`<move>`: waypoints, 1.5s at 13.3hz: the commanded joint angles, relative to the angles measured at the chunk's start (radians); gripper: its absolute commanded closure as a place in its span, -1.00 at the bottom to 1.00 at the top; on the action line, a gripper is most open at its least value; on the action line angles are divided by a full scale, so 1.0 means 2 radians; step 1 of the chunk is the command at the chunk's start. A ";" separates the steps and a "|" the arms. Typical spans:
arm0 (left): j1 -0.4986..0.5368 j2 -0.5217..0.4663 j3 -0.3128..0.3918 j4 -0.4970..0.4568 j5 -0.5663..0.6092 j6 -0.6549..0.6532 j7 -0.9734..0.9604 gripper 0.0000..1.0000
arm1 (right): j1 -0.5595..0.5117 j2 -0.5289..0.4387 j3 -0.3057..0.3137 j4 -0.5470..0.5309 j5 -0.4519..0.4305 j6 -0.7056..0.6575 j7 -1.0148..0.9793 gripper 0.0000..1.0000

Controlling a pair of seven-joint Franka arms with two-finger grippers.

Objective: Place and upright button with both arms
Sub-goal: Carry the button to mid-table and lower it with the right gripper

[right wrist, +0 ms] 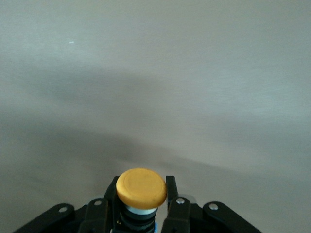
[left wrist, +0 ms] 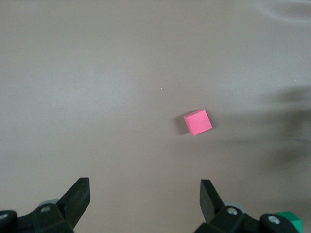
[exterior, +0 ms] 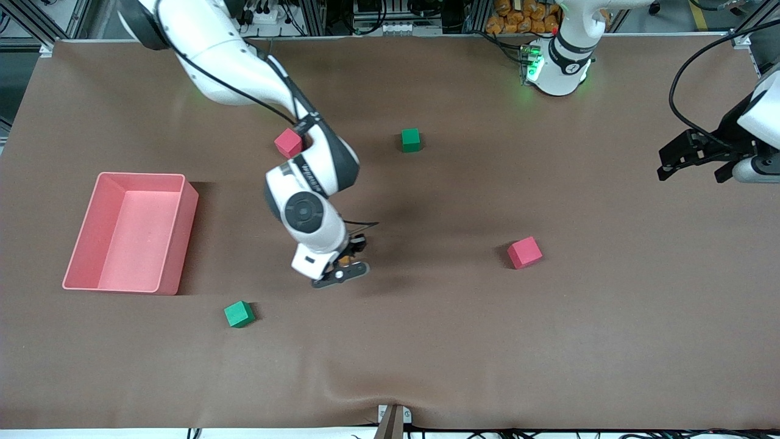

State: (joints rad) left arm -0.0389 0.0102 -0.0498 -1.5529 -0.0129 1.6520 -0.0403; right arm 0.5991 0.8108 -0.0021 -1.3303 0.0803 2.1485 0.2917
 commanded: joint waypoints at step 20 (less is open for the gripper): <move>-0.016 0.042 -0.015 0.000 -0.005 -0.038 -0.006 -1.00 | 0.016 -0.034 -0.011 0.064 -0.052 -0.108 0.032 -1.00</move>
State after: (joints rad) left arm -0.0783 0.0605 -0.0779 -1.5664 -0.0132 1.5859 -0.0448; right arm 0.6686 0.8268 -0.0376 -1.1759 -0.0099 2.0409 0.3944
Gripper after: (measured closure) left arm 0.000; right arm 0.000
